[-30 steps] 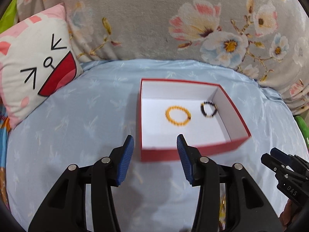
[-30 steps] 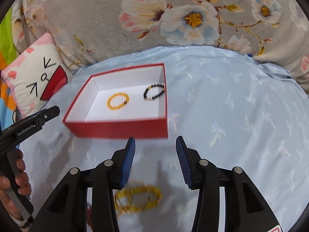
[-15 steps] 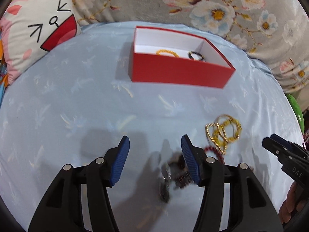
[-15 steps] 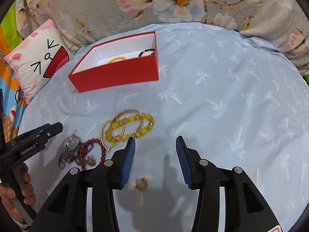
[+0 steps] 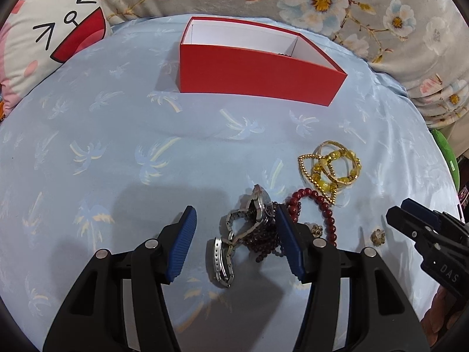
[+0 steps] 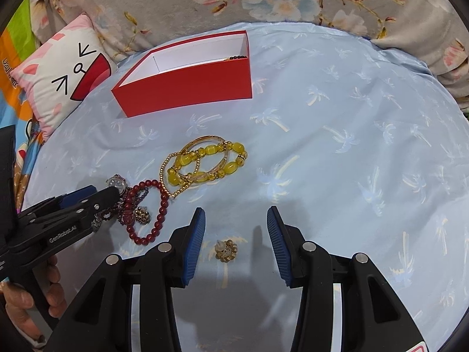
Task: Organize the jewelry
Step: 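Grasp the silver watch with the left tool while the right tool grasps the gold bangle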
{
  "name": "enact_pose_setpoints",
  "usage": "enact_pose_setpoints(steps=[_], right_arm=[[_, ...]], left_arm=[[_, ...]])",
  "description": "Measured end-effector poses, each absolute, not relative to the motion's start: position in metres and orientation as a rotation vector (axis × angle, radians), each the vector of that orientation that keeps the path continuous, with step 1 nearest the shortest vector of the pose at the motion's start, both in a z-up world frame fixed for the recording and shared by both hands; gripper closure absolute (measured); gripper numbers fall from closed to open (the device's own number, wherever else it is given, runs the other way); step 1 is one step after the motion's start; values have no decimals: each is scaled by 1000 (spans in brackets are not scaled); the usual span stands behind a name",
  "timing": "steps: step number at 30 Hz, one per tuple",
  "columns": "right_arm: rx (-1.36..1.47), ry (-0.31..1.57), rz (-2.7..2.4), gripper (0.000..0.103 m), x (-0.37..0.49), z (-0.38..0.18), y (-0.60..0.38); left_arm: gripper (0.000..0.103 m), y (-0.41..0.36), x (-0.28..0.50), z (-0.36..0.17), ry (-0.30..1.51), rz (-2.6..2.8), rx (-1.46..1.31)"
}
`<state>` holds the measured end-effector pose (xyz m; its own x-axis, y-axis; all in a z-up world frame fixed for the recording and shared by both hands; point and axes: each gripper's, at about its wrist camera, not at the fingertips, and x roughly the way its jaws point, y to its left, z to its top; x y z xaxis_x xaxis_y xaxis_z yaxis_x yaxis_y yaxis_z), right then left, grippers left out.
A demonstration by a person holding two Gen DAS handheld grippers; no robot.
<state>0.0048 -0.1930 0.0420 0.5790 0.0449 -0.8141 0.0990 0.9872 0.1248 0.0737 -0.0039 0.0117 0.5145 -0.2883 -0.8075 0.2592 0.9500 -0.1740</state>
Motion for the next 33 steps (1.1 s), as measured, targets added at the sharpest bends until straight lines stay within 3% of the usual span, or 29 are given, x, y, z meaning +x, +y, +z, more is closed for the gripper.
enact_pose_setpoints(steps=[3, 5, 10, 28, 33], right_arm=[[159, 961, -23, 59, 7, 41, -191], [160, 963, -17, 59, 9, 40, -190], [170, 970, -9, 59, 12, 36, -190], [156, 952, 24, 59, 52, 40, -172], [146, 957, 28, 45, 65, 36, -166]], left_arm=[[51, -5, 75, 10, 970, -332, -36], [57, -6, 75, 10, 965, -348, -38], [85, -9, 74, 9, 977, -425, -73], [88, 10, 86, 21, 930, -366, -76], [88, 13, 93, 19, 925, -342, -63]])
